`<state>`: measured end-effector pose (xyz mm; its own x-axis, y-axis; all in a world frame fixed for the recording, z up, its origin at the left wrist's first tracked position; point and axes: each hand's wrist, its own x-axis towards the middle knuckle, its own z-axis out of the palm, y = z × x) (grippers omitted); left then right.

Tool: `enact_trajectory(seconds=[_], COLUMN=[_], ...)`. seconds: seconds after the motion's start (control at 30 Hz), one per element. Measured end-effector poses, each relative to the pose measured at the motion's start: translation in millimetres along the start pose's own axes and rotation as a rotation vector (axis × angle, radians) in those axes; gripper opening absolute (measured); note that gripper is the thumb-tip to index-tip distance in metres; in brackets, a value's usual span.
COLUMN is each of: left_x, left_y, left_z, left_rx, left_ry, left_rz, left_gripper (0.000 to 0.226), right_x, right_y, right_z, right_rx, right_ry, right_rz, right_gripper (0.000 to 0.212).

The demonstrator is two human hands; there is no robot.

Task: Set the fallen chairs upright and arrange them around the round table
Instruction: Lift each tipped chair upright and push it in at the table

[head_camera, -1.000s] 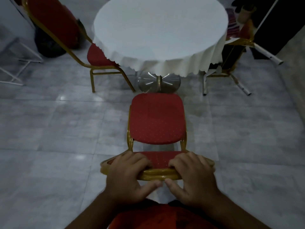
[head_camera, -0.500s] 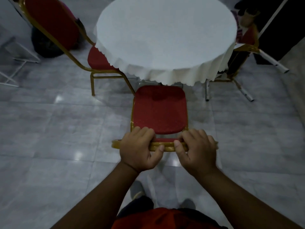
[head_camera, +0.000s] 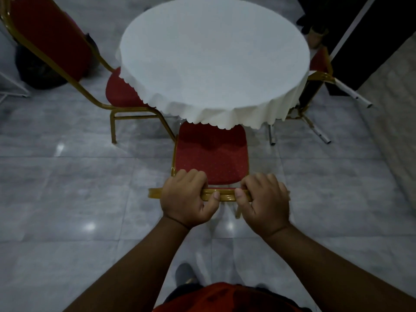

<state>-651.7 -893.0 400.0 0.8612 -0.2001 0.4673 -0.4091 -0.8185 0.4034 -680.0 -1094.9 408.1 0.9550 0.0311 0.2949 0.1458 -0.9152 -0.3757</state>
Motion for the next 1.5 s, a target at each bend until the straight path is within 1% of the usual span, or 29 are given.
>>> enact_trajectory(seconds=[0.17, 0.5, 0.6, 0.7, 0.77, 0.87, 1.0, 1.07, 1.13, 1.2, 1.37, 1.5], left_x=[6, 10, 11, 16, 29, 59, 96, 109, 123, 138, 178, 225], left_y=[-4, -5, 0, 9, 27, 79, 175, 224, 270, 312, 397, 450], left_z=[2, -1, -7, -12, -10, 8, 58, 89, 120, 148, 214, 271], left_rx=[0.001, -0.049, -0.098, -0.099, -0.061, 0.014, 0.024, 0.012, -0.003, -0.027, -0.039, -0.041], left_ry=[-0.006, -0.060, -0.126, -0.232, -0.325, -0.442, -0.522, -0.577, -0.620, -0.625, -0.626, -0.662], left_rz=[0.012, 0.008, -0.038, -0.144, -0.202, -0.149, -0.006, 0.032, 0.070, 0.104, 0.187, 0.247], left_gripper=[0.036, 0.033, 0.029, 0.026, 0.031, 0.046, 0.040, 0.039, 0.045, 0.047, 0.051, 0.057], right_x=[6, 10, 7, 0, -5, -10, -19, -25, -31, -37, -41, -21], right_y=[0, -1, 4, 17, 35, 79, 159, 205, 252, 295, 398, 477], right_z=[1, -7, -12, -19, -28, -49, -95, -124, -153, -180, -232, -261], right_rx=[-0.026, -0.011, 0.015, 0.069, 0.065, -0.010, -0.108, -0.143, -0.186, -0.219, -0.259, -0.301], right_ry=[-0.018, -0.151, -0.188, -0.245, -0.282, -0.270, -0.240, -0.232, -0.239, -0.235, -0.249, -0.287], right_rz=[0.017, 0.062, 0.047, 0.057, 0.083, 0.206, 0.344, 0.393, 0.452, 0.501, 0.622, 0.670], right_gripper=[0.034, 0.039, 0.041, 0.047, 0.052, 0.055, 0.065, 0.061, 0.050, 0.047, 0.056, 0.062])
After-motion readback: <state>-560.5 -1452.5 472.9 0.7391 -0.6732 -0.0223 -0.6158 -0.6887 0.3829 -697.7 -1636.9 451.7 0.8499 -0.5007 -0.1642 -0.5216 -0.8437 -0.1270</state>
